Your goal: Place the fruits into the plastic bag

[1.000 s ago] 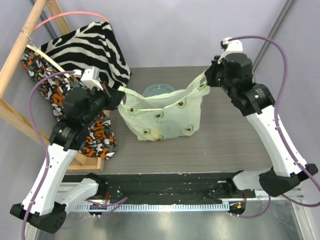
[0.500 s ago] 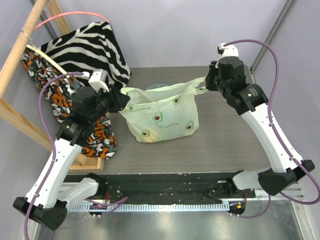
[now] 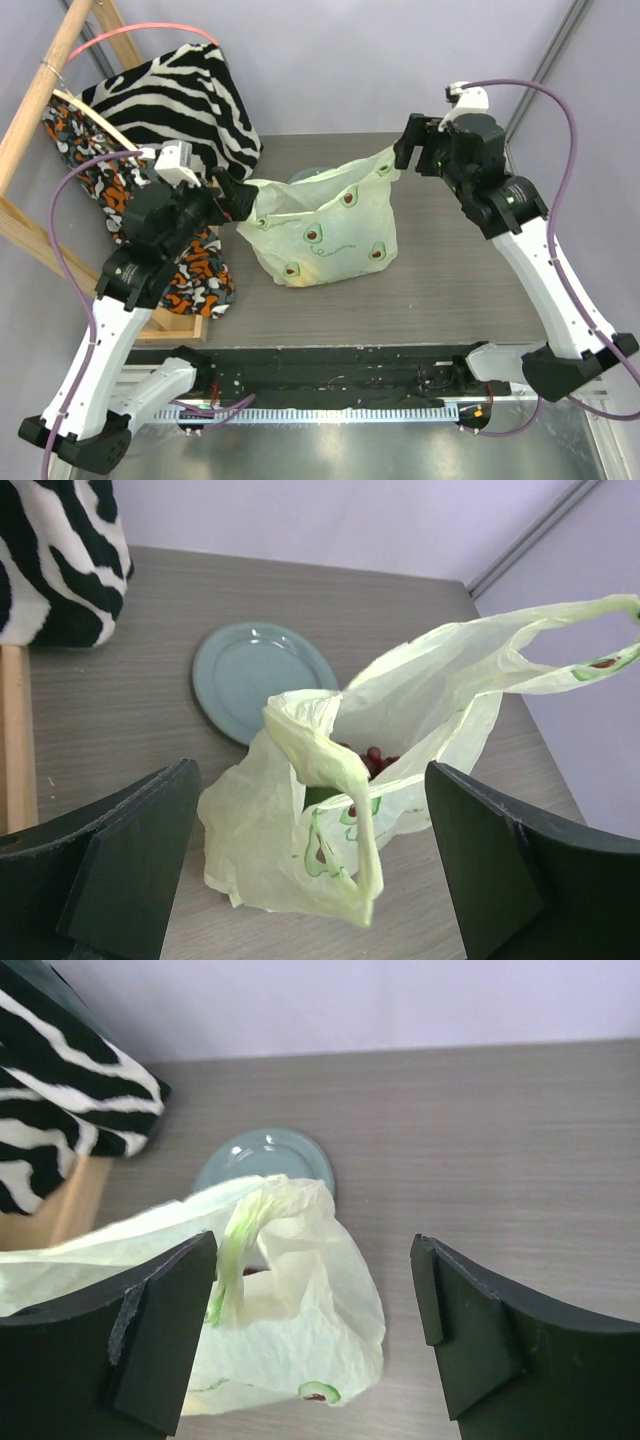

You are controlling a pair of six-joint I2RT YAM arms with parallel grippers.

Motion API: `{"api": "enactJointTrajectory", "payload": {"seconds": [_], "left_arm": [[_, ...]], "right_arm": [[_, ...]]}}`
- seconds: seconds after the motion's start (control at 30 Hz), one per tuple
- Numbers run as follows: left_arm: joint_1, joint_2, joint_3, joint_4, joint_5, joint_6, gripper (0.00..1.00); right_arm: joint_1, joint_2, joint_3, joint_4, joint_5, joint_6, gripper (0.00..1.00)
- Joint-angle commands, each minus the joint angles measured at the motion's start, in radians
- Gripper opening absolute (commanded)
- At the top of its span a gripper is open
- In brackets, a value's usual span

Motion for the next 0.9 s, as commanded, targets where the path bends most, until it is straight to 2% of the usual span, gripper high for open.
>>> {"api": "enactJointTrajectory", "payload": {"seconds": [0.0, 0.13, 0.3, 0.4, 0.87], "left_arm": [[0.004, -0.050, 0.027, 0.038, -0.044, 0.033, 1.00], [0.006, -0.087, -0.013, 0.061, -0.044, 0.030, 1.00], [0.004, -0.115, -0.033, 0.056, -0.075, 0.008, 1.00], [0.004, -0.127, -0.030, 0.045, -0.115, 0.008, 1.00], [0.006, -0.124, -0.013, 0.010, -0.141, 0.035, 1.00]], "right_arm": [[-0.003, -0.132, -0.062, 0.193, -0.025, 0.009, 0.87], [-0.003, -0.222, -0.196, 0.314, -0.011, 0.008, 0.87], [-0.003, -0.331, -0.372, 0.385, 0.027, 0.021, 0.87], [-0.003, -0.364, -0.421, 0.409, 0.047, 0.029, 0.86], [-0.003, -0.370, -0.449, 0.411, 0.062, 0.023, 0.86]]}}
